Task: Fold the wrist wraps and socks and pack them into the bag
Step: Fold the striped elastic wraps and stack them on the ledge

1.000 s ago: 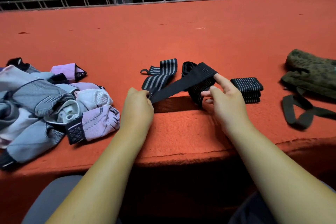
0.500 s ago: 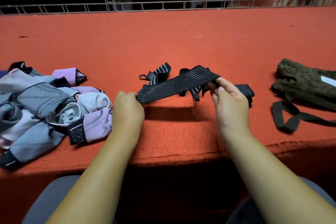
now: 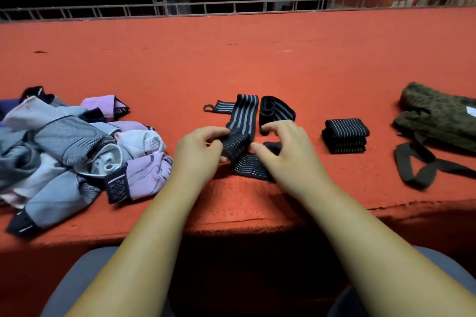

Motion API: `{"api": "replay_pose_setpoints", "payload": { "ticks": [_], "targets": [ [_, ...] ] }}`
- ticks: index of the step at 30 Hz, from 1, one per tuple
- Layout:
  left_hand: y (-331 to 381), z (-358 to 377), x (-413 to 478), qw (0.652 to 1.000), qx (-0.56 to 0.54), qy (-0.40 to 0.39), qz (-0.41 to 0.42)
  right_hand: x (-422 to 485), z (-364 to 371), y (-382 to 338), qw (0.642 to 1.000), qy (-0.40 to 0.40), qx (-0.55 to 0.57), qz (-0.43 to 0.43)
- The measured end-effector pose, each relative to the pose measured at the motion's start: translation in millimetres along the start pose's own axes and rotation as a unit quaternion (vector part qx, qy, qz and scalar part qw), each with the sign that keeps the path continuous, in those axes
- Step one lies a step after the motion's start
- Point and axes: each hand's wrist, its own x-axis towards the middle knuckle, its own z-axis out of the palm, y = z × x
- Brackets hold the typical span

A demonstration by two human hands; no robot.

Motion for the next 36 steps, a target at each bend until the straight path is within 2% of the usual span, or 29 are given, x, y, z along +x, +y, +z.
{"api": "replay_pose_setpoints", "payload": {
  "ticks": [3,9,13,19,25,28,32,36],
  "targets": [
    [1,1,-6,0.997,-0.072,-0.024,-0.018,0,18,-9,0.995,-0.064,0.060,0.037],
    [-6,-4,-9,0.987,-0.153,-0.040,-0.032,15,34,-6,0.985,-0.068,0.098,0.124],
    [-13,-5,-5,0.980,-0.185,-0.049,-0.058,18,39,-2,0.962,-0.086,0.186,0.180],
    [-5,-5,-2,0.952,-0.259,-0.080,-0.139,15,36,6,0.961,-0.081,0.223,0.144],
    [-11,-3,2,0.937,-0.225,-0.158,-0.214,6,27,8,0.976,-0.114,0.175,0.069],
    [-14,0,4,0.928,-0.236,-0.136,-0.253,1,22,5,0.976,-0.146,0.155,0.043],
    [-17,0,8,0.936,-0.200,-0.131,-0.258,-3,16,1,0.977,-0.165,0.132,0.017],
    [-15,4,12,0.945,-0.223,-0.039,-0.238,-9,10,-5,0.982,-0.138,0.130,0.009]
  ]
}}
